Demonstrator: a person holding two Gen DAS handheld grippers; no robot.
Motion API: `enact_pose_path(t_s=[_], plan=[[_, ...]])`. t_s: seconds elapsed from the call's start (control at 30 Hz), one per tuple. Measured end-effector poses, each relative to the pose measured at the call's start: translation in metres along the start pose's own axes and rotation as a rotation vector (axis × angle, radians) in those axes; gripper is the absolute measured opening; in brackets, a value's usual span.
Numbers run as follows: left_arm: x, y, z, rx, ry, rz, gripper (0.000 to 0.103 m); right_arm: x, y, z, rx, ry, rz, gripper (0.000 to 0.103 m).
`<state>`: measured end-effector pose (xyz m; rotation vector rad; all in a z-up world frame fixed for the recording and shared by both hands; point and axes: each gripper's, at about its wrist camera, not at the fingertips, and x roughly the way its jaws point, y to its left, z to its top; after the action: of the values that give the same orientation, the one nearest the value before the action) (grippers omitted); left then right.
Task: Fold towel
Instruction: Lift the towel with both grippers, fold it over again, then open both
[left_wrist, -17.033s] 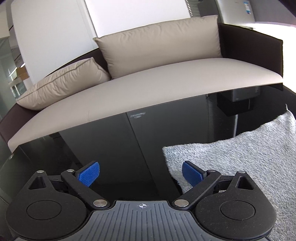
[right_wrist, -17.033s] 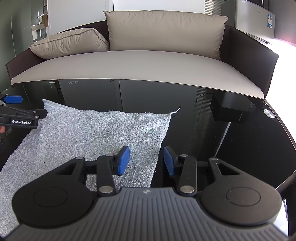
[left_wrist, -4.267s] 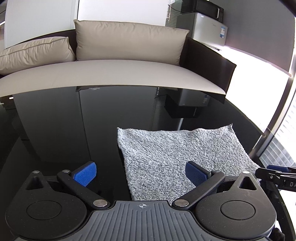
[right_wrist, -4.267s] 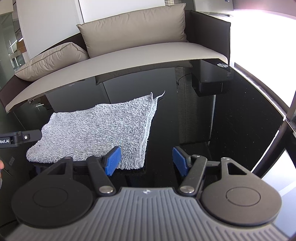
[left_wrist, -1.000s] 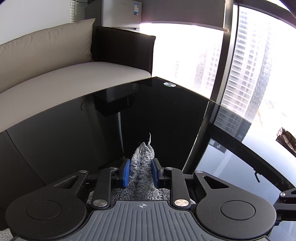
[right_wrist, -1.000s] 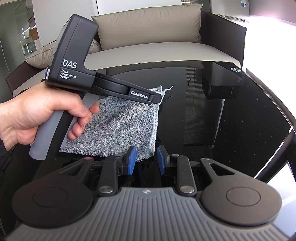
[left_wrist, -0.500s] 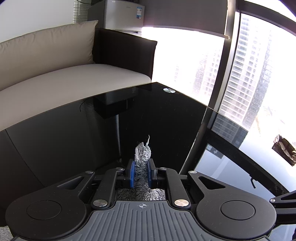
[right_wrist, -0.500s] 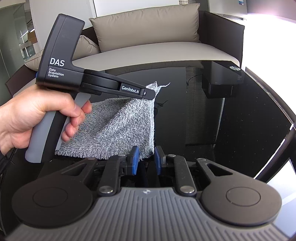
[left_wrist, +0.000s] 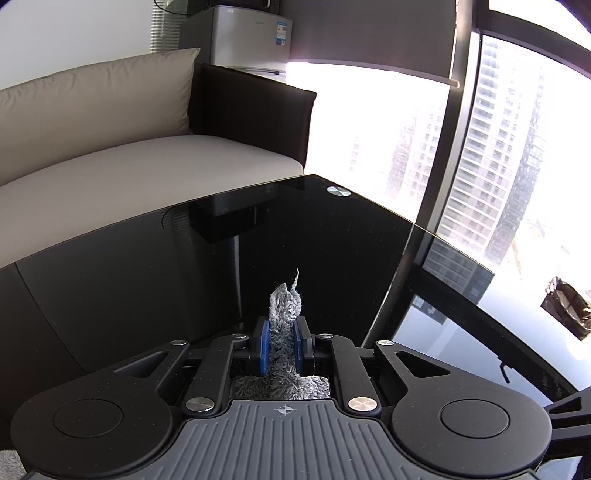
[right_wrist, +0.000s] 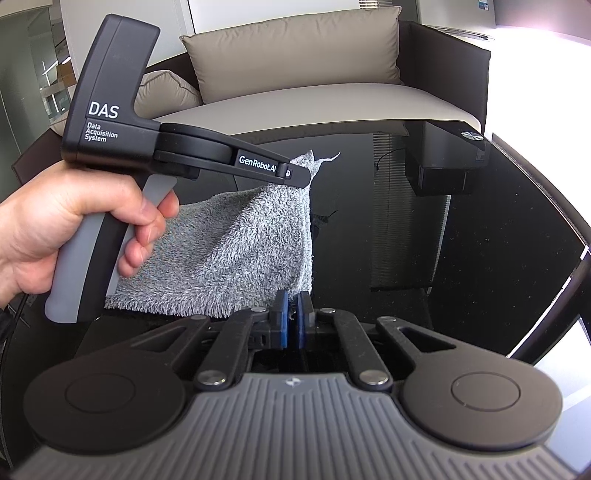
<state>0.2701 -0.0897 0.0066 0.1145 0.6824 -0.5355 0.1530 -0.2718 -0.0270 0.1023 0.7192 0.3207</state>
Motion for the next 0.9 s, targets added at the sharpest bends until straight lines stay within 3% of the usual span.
enact_pose_path(t_s=[0.9], plan=[[-0.011,0.003,0.007,-0.016,-0.034,0.001,0.012,-0.011,-0.008,-0.001,0.037,-0.039,-0.03,0.004]])
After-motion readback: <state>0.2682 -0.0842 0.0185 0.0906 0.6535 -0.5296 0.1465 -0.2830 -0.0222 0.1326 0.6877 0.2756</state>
